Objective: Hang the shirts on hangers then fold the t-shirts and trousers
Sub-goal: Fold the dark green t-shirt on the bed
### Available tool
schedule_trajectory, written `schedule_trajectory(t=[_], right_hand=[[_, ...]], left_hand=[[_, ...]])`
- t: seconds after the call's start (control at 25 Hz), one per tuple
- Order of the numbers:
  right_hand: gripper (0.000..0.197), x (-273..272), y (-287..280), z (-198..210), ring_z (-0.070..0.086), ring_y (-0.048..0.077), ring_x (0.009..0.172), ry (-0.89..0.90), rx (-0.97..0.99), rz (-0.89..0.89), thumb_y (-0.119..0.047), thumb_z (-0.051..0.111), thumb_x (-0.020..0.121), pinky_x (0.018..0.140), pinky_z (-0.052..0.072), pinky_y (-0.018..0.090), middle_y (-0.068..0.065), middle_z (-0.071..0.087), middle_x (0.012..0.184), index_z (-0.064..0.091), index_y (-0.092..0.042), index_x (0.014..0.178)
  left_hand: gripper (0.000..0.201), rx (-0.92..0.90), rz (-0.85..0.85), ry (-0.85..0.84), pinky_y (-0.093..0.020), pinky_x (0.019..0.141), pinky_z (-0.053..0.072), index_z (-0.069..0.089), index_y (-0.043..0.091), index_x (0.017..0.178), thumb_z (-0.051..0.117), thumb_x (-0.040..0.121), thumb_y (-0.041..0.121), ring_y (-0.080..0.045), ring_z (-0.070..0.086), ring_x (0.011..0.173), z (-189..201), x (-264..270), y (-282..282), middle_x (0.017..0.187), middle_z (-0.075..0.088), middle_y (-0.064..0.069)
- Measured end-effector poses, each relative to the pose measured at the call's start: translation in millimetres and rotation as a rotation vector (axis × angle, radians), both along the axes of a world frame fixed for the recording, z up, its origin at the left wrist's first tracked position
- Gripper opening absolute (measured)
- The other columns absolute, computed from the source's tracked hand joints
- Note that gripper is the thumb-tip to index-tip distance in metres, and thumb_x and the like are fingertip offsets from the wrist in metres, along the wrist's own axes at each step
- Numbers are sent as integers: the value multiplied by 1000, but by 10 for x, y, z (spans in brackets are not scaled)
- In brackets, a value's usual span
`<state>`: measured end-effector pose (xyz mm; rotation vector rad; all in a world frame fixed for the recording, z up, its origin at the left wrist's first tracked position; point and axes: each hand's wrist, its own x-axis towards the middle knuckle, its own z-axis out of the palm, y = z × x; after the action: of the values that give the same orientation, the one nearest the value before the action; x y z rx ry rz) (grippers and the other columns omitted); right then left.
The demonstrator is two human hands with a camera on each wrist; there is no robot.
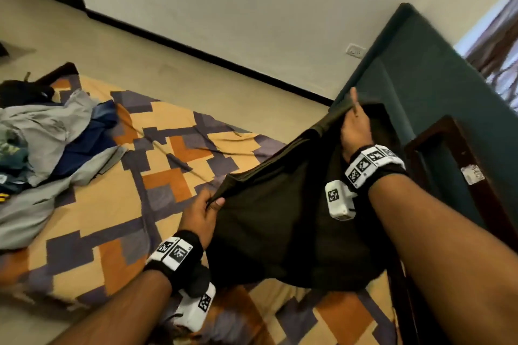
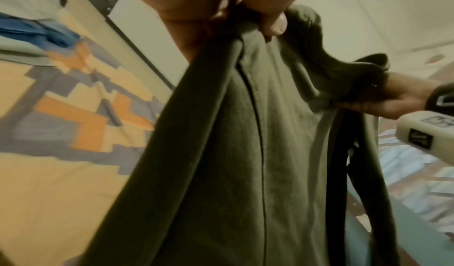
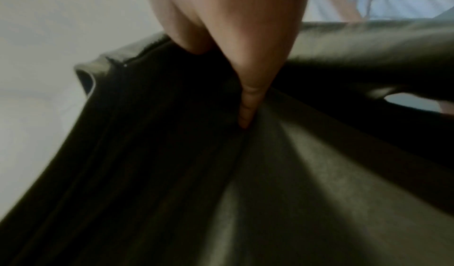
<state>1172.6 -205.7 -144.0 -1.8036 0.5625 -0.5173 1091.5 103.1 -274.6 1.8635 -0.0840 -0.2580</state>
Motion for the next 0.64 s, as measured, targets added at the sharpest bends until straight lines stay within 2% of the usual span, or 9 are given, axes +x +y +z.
schedule_trajectory(t=[0.08,0.16,0.24,0.28,0.36,0.4,0.48,0.6,0.64], right_hand=[[45,470,294,-589,54,24,118,199,-154,154,-17,28,104,103,38,26,14,48,142,34,-27,148],[45,867,479,-1270,52,31,121,406,-339,246,-19,29,104,96,37,23,15,52,138,32,-24,149],[46,1318,630,-2179,56,40,110,550,-503,332,-19,31,104,87,42,33,23,57,129,30,-21,150],[46,1539,684,-2697,56,42,108,593,-560,379,-18,32,104,86,43,36,26,58,127,29,-18,150],[47,1904,752,-3626,52,44,114,678,-633,410,-17,33,103,93,43,42,26,53,133,30,-16,150],[47,2026,771,-3976,50,46,115,727,-646,385,-16,34,103,91,43,41,27,53,133,30,-16,150],[48,2223,836,-4397,50,48,111,772,-670,357,-15,35,102,80,38,38,31,55,125,30,-15,150],[47,2651,999,-4778,47,47,117,776,-701,364,-13,35,102,93,38,41,30,53,129,31,-13,149],[47,2808,1051,-4853,48,46,117,775,-696,347,-14,35,102,90,39,38,30,53,128,32,-15,149]], left_hand=[[11,36,39,166,-34,72,46,54,16,87,52,96,22,-25,59,82,-559,248,226,81,62,-8],[15,113,48,319,-36,73,46,51,17,82,52,96,21,-29,59,83,-1122,480,468,79,60,-8],[13,178,47,440,-35,74,45,49,20,84,50,97,23,-27,58,84,-1813,770,716,79,58,-5],[8,210,27,485,-34,78,47,51,19,94,49,98,26,-28,59,89,-2189,927,822,87,60,-7],[25,274,-44,587,-31,87,45,50,15,120,45,99,29,-31,58,106,-2925,1187,981,111,61,-12],[30,273,-63,629,-30,89,44,48,14,126,45,100,28,-31,57,110,-3188,1288,1037,119,59,-14],[32,214,-55,654,-29,90,43,50,10,127,48,99,24,-31,57,112,-3511,1492,1132,121,60,-15],[22,146,-36,625,-31,81,44,56,5,113,52,96,18,-33,61,103,-3863,1872,1302,107,65,-18],[19,152,-51,616,-32,79,43,56,6,109,51,96,18,-33,61,101,-3938,1996,1341,105,65,-18]])
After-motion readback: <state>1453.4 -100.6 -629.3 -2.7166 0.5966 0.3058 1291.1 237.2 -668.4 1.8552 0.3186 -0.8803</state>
